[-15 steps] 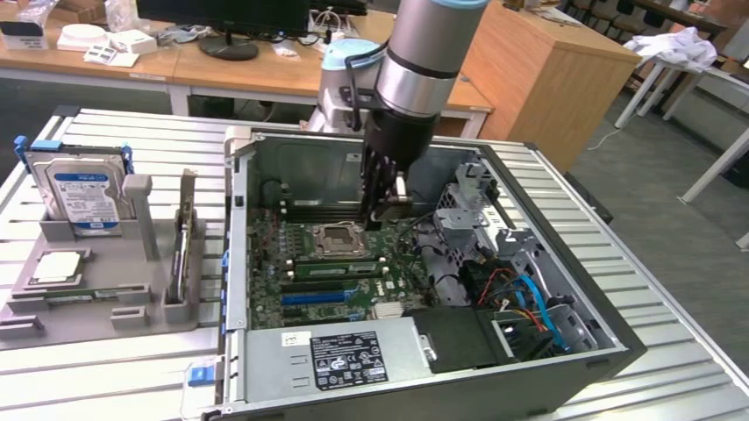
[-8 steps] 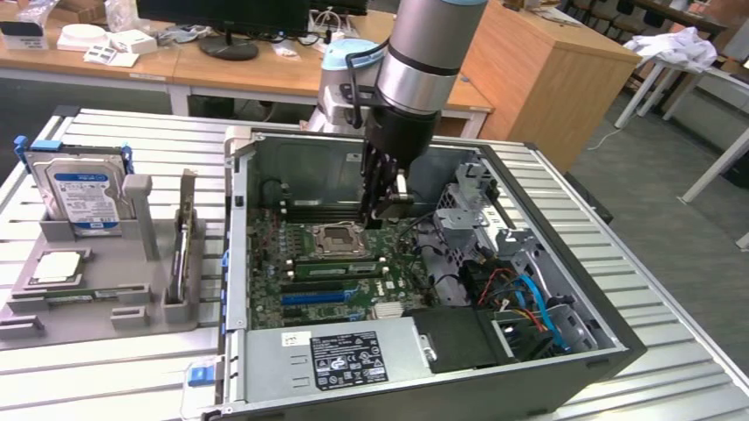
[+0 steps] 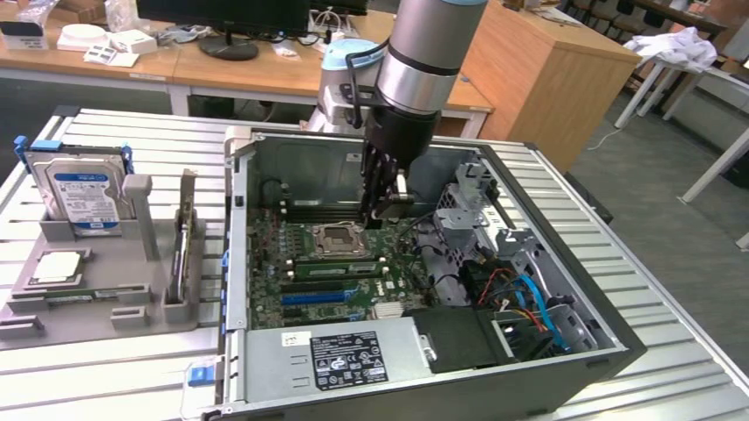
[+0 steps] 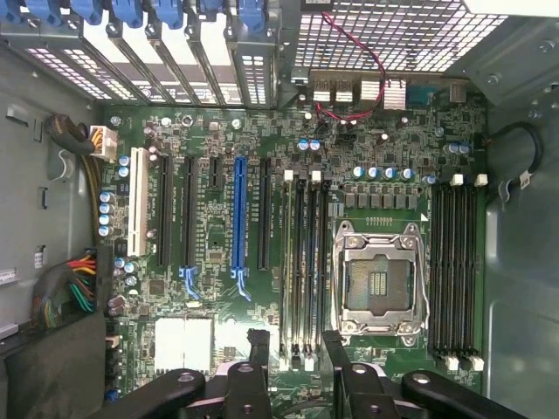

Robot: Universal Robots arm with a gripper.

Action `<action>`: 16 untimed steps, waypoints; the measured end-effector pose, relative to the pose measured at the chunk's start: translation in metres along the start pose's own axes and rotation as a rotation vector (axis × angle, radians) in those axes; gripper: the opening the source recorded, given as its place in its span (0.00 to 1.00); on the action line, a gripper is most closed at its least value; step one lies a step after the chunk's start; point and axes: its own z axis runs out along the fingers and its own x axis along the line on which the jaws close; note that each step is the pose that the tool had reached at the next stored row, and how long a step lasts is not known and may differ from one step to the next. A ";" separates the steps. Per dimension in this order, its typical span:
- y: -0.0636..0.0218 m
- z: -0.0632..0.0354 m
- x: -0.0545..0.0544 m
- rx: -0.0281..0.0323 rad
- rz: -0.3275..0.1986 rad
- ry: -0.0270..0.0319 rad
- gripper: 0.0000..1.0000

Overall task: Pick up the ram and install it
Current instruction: 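Press down the ram until it locks into place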

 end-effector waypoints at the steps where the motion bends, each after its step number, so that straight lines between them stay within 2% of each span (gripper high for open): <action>1: 0.0000 0.0000 0.000 0.0000 0.000 0.0000 0.37; 4: 0.0000 0.0000 0.000 0.0000 0.000 0.0000 0.35; 6: 0.0000 0.0000 0.000 0.0000 0.000 0.0000 0.23; 7: 0.0000 0.0000 0.000 0.0000 0.000 0.0000 0.23; 9: 0.0000 0.0000 0.000 0.0000 0.000 0.0000 0.11; 16: 0.0000 0.0000 0.000 0.0000 0.000 0.0000 0.11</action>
